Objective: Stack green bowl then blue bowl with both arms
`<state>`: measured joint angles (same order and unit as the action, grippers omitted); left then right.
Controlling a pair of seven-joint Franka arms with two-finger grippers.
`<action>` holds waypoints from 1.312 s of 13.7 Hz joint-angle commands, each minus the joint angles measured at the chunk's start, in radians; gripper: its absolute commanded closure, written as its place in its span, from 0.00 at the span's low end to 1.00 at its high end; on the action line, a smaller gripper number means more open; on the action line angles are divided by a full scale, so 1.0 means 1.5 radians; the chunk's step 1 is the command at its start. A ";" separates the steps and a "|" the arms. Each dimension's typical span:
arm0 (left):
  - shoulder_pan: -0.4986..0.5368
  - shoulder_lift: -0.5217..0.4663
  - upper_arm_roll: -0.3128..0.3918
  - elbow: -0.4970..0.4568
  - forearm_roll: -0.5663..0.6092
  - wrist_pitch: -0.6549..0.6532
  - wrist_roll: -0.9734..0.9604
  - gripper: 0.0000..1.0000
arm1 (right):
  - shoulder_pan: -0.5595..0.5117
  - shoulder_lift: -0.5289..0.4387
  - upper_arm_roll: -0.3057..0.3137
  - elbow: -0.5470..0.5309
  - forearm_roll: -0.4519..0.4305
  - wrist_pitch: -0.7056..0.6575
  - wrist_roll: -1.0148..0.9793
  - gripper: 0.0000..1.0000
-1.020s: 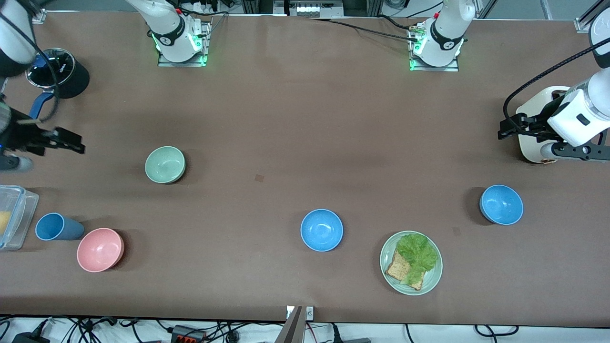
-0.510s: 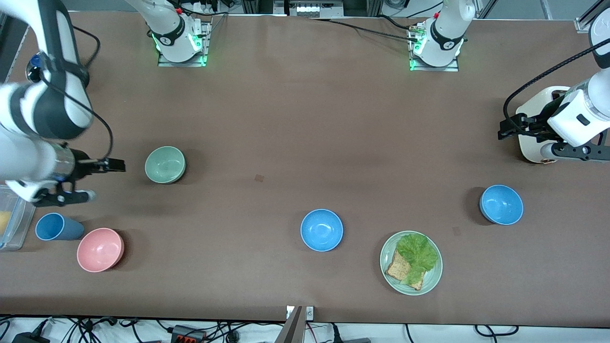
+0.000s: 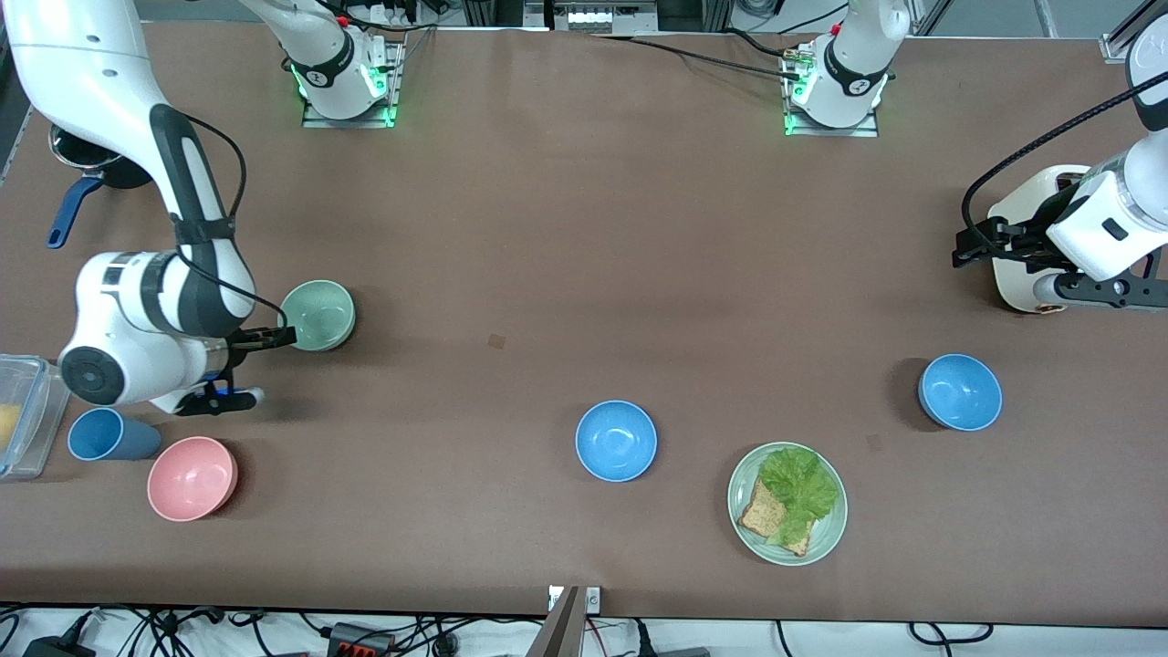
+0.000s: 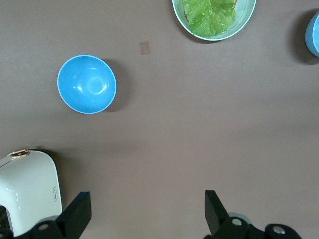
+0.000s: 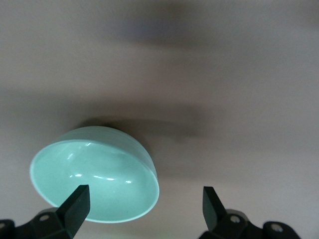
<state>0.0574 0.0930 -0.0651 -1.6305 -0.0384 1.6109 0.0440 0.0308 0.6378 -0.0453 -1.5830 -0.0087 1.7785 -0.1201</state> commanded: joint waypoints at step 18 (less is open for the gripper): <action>0.006 0.043 0.007 0.017 -0.012 -0.004 0.013 0.00 | 0.090 -0.070 0.074 -0.047 0.087 0.005 0.094 1.00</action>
<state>0.0567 0.1149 -0.0631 -1.6306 -0.0384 1.6105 0.0440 0.1084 0.5722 0.0191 -1.6621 0.0828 1.8108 -0.0651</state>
